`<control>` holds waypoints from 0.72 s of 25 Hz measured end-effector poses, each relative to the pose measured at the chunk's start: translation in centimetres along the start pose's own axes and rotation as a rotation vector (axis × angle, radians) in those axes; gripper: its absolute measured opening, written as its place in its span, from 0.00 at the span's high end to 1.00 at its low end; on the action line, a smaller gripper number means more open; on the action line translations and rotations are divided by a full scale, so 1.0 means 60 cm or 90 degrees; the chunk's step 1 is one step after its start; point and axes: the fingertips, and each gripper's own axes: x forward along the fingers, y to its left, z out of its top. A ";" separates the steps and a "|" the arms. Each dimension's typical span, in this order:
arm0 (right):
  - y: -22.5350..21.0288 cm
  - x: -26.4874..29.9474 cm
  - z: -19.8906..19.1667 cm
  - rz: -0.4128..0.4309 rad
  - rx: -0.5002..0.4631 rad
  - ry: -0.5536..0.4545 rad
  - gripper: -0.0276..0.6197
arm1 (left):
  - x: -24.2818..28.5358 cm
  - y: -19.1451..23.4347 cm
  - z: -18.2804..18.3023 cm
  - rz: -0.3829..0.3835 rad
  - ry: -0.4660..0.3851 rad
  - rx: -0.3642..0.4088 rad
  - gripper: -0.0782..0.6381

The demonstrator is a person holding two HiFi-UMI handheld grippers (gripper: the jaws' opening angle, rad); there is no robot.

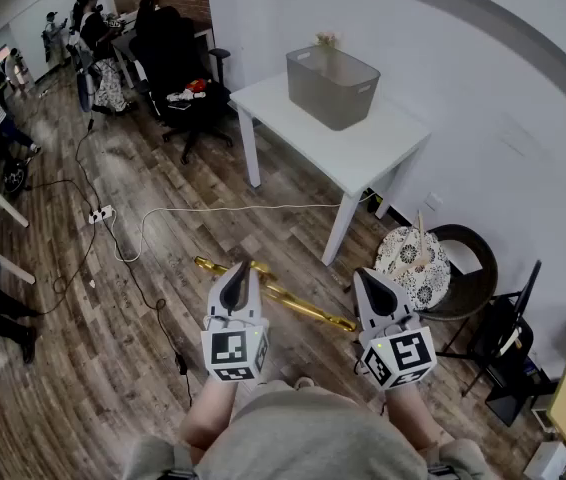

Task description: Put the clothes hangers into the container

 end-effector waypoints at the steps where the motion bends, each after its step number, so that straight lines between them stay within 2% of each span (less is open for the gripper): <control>1: -0.004 -0.006 0.002 -0.004 0.005 -0.006 0.96 | -0.003 -0.006 0.002 0.000 -0.003 0.000 0.87; 18: -0.030 -0.066 0.001 -0.001 -0.014 -0.017 0.96 | -0.023 -0.078 0.016 -0.008 -0.029 -0.003 0.87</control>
